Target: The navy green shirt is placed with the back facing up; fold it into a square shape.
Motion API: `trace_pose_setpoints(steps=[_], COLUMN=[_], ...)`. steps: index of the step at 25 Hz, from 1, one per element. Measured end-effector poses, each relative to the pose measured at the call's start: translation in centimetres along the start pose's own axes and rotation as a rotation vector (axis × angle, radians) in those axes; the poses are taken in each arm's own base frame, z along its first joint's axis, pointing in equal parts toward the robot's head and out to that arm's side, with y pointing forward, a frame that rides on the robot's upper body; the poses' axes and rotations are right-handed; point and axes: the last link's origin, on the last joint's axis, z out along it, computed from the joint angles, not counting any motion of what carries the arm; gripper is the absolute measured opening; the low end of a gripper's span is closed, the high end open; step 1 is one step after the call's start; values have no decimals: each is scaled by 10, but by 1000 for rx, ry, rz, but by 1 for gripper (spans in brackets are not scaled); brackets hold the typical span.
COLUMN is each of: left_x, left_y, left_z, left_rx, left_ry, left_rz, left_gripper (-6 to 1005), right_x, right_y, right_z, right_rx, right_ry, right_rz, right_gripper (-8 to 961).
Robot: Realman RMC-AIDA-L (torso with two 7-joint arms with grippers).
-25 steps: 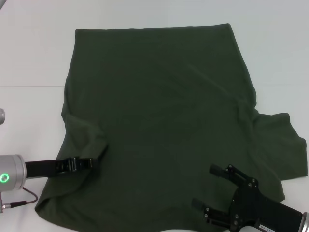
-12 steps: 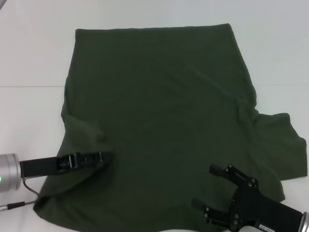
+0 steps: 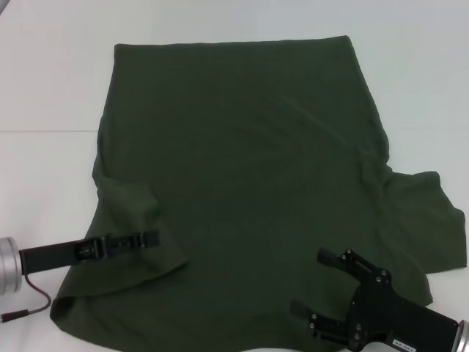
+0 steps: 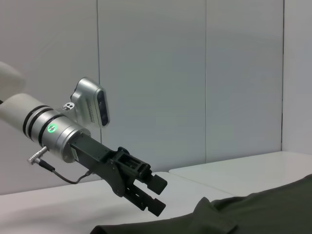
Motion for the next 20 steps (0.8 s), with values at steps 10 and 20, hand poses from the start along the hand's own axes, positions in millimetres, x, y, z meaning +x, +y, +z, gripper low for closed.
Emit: trace_pose_setpoints(steps=[10,20], left_x=[-22,-52], left_y=[4,-4], left_z=[-25,-54], left_rx=[-56,-12], left_ry=[-13,14], left_rz=[408,632], left_gripper=[768,773], right_x=[1,2], right_y=[-4,-16], right_z=[-2,-6], right_rx=[20,46], right_ry=[10,45], right_rz=[34,109], right_gripper=[941,942])
